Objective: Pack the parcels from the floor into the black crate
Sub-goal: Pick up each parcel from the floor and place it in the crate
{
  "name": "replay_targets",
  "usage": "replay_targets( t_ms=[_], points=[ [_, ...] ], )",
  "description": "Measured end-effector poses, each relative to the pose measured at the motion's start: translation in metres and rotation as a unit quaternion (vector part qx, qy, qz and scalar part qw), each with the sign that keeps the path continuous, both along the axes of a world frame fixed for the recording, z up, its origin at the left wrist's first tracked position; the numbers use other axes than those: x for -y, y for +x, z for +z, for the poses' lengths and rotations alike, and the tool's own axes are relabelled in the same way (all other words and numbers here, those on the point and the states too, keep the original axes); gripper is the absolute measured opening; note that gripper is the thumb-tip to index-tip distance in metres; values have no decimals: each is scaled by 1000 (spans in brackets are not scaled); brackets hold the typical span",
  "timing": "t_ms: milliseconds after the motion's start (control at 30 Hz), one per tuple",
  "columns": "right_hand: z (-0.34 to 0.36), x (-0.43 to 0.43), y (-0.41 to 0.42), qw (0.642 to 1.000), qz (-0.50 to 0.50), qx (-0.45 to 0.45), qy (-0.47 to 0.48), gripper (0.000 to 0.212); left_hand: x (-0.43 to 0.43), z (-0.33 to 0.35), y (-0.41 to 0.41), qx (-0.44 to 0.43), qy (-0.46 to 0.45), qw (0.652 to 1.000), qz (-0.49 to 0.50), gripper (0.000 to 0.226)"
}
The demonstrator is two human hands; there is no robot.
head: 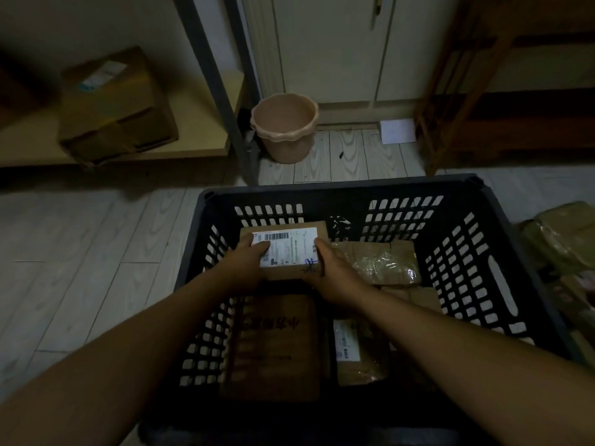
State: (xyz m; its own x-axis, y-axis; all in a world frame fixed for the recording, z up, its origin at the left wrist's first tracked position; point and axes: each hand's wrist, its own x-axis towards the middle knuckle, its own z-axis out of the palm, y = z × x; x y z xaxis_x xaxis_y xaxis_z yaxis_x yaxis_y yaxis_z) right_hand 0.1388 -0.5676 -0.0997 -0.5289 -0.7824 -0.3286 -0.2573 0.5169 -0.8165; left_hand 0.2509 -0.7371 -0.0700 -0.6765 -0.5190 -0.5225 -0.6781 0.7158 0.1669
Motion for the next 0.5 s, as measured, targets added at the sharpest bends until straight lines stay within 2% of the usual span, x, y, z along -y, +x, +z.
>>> replay_targets(
  t_ms=[200, 333, 433, 500],
  points=[
    [-10, -5, 13, 999, 21, -45, -7, 73, 6, 3, 6, 68, -30, 994, -79, 78],
    [-14, 9, 25, 997, 20, -63, -33, 72, 4, 6, -2, 28, -71, 990, -118, 89],
    [-14, 17, 31, 996, 37, -74, 17, 74, 7, 7, -7, 56, -58, 989, -127, 96],
    [-12, 18, 28, 995, 38, -96, 7, 75, 12, 6, -7, 71, -33, 990, -121, 97]
  ],
)
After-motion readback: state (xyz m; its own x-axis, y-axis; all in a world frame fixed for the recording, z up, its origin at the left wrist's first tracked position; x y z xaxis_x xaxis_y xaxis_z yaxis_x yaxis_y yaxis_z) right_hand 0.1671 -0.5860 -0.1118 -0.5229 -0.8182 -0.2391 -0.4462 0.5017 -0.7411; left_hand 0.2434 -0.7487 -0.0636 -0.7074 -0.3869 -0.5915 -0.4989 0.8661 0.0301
